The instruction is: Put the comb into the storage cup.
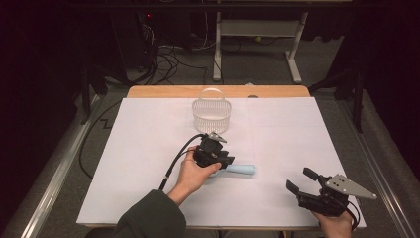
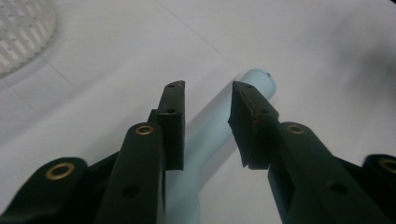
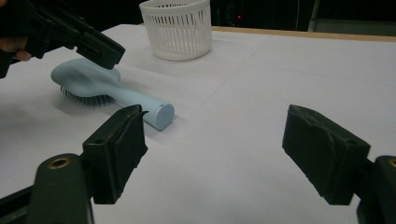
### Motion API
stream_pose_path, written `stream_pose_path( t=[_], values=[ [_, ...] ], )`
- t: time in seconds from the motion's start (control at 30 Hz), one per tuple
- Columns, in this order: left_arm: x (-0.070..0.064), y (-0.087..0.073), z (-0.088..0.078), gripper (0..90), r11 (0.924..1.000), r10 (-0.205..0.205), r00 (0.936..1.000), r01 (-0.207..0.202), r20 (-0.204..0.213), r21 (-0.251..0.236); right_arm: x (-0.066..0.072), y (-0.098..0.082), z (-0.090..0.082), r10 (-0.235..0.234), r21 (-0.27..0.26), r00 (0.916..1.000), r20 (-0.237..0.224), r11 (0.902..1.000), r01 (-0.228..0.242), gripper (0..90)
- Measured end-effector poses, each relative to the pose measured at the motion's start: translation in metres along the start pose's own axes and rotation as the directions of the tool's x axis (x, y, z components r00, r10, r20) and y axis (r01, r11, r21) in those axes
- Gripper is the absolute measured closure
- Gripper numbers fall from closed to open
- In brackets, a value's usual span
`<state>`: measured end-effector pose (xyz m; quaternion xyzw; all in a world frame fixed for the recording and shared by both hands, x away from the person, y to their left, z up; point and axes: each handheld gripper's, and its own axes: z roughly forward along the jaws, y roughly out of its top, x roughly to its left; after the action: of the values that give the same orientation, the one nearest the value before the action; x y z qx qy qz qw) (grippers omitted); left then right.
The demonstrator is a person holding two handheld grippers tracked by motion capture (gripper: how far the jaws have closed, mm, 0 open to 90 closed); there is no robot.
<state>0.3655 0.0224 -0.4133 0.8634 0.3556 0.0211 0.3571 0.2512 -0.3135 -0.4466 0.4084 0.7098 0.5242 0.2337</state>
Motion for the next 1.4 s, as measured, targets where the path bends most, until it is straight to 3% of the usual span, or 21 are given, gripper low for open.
stream_pose_path(
  t=[0.37, 0.67, 0.9, 1.4],
  values=[
    [-0.003, 0.011, 0.024, 74.1, 0.9953, -0.01, 0.9999, 0.01, 0.006, 0.097, 0.0, 0.0, 0.0, 0.003, -0.001, 1.0, -0.001, 1.0, -0.003, 22.2],
    [-0.007, 0.018, 0.035, 75.1, 0.9918, -0.012, 0.9999, 0.011, 0.001, 0.128, 0.0, 0.0, 0.0, 0.002, -0.001, 1.0, -0.002, 1.0, -0.002, 22.3],
    [-0.004, 0.019, 0.038, 78.1, 0.9904, -0.046, 0.9987, 0.042, 0.025, 0.132, 0.0, 0.0, 0.0, -0.002, 0.003, 1.0, 0.0, 1.0, 0.002, 22.3],
    [0.001, 0.02, 0.045, 83.2, 0.9844, -0.052, 0.9986, 0.051, 0.005, 0.168, 0.0, 0.0, 0.0, -0.006, -0.001, 1.0, 0.003, 1.0, 0.006, 22.9]
  ],
)
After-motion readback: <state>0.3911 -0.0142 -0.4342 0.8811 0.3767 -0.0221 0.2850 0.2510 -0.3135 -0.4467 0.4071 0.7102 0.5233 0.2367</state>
